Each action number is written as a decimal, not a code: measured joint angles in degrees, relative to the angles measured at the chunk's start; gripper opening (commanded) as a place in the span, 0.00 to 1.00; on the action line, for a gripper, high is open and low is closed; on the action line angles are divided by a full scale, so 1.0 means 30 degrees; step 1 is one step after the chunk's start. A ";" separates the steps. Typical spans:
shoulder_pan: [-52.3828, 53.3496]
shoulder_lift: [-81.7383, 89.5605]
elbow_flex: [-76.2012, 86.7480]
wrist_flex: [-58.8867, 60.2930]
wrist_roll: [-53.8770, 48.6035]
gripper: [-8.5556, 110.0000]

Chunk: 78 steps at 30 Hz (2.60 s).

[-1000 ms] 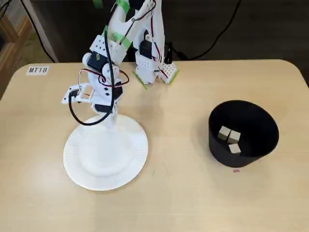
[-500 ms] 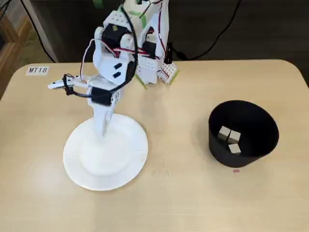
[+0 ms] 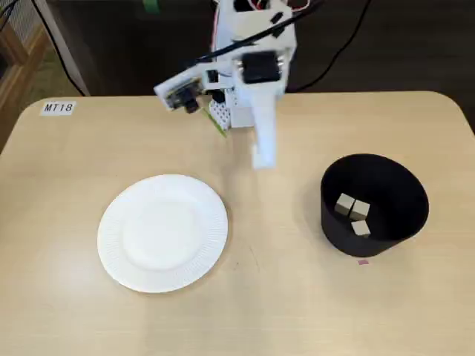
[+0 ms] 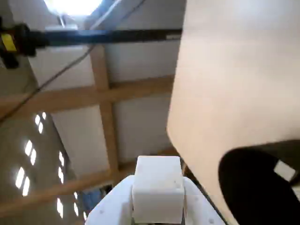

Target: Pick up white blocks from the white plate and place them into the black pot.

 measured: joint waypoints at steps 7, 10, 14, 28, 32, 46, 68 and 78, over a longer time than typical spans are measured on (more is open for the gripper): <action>-0.4922 -0.2373 -0.3164 0.4365 -0.1172 0.05; -0.5713 -0.5859 -0.6943 0.7910 -0.2256 0.05; -0.6533 -1.1543 -1.2979 1.2275 -0.3721 0.05; -0.7090 -1.8545 -1.8105 1.4268 -0.5713 0.05; -0.7090 -1.9482 -1.8779 1.4268 -0.5654 0.05; -0.6855 -2.0156 -1.9277 1.4180 -0.4629 0.26; 0.2490 -0.4863 -1.6758 1.1455 -0.0205 0.05; 0.6387 1.1221 -0.0527 0.4834 0.1143 0.05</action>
